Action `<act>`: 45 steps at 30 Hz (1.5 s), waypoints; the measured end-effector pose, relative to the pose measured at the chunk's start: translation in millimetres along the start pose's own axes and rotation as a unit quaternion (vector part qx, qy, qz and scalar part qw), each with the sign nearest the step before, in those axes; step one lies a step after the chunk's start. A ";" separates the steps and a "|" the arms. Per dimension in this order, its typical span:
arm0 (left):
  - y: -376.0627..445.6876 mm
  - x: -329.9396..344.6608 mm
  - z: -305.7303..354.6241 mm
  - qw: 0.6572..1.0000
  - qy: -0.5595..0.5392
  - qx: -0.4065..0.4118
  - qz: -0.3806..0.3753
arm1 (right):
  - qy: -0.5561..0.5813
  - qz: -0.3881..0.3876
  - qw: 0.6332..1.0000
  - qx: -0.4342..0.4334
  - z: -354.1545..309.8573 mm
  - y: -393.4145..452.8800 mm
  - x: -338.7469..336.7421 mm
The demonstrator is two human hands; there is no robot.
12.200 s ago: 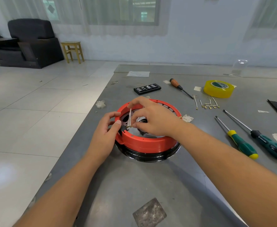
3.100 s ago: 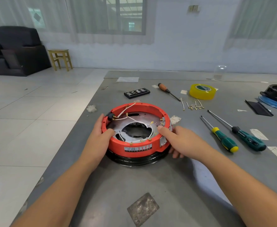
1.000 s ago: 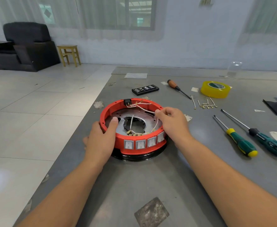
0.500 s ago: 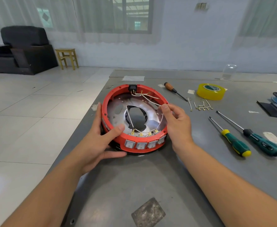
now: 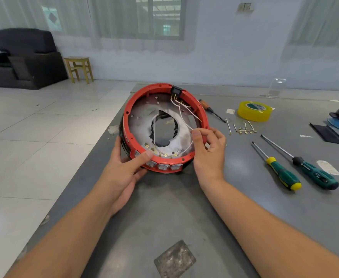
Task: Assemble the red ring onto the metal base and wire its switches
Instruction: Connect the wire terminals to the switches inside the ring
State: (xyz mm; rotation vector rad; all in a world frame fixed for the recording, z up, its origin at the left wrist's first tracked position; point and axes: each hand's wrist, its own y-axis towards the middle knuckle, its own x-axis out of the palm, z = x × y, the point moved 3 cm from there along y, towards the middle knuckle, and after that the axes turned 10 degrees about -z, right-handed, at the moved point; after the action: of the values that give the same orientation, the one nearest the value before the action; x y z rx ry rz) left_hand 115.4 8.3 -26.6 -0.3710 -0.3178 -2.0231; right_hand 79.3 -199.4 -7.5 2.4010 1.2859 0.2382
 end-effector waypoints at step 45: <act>27.5 19.7 -22.5 0.997 -0.056 0.052 -0.023 | -0.537 -0.218 0.776 -0.248 -17.1 -4.0 11.8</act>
State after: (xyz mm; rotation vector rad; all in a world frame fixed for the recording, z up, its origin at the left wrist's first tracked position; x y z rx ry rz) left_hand 128.3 -28.6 -37.8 -0.4158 -0.5020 -2.0264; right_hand 77.2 -183.0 5.8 1.2853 0.9495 -0.7429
